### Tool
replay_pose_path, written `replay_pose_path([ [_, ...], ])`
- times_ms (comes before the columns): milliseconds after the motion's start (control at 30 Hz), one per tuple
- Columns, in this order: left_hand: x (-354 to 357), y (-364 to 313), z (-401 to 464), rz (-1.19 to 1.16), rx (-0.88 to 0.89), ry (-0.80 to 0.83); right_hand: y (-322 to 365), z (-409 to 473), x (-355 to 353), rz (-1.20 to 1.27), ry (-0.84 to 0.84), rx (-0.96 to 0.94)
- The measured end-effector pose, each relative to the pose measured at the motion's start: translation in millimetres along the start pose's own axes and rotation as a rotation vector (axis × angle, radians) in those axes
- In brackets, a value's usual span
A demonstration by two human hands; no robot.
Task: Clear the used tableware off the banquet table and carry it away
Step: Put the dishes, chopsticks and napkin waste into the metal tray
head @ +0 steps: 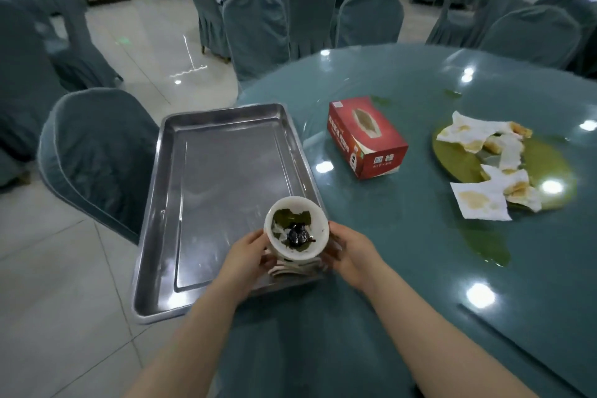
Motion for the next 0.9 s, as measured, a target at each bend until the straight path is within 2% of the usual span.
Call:
replay_pose_path([
  [100,2.4,-8.6,30.6,-0.02,-0.072,-0.008,20.3,25.2,11.3,-0.035,-0.012,-0.008],
  [200,6.4,-9.5,51.5,-0.157,-0.137,0.014,35.9,43.6,18.1,-0.052,-0.028,-0.005],
  [367,11.6,-1.3,71.6,-0.266,-0.148,-0.008,39.3,66.6,15.7,-0.129,-0.01,0.011],
  [500,5.6,-1.6,64.8,-0.269,-0.124,-0.034,35.5,62.8,4.6,-0.184,-0.002,0.023],
  [667,-18.6,-0.2,11.4,-0.185,0.005,-0.079,16.6,15.5,-62.9,-0.085,-0.024,0.032],
  [900,-0.2,32.5,-76.9,-0.176,-0.021,0.091,-58.3,-92.5,-183.6,-0.05,-0.185,-0.029],
])
Point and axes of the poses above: each hand's wrist, its own z-axis towards the middle knuckle, its own x-axis out of the palm, y = z × x, the point moved 5 cm from there along z, towards the middle knuckle, and after that the axes turned 10 degrees about x, right-handed, at the moved point
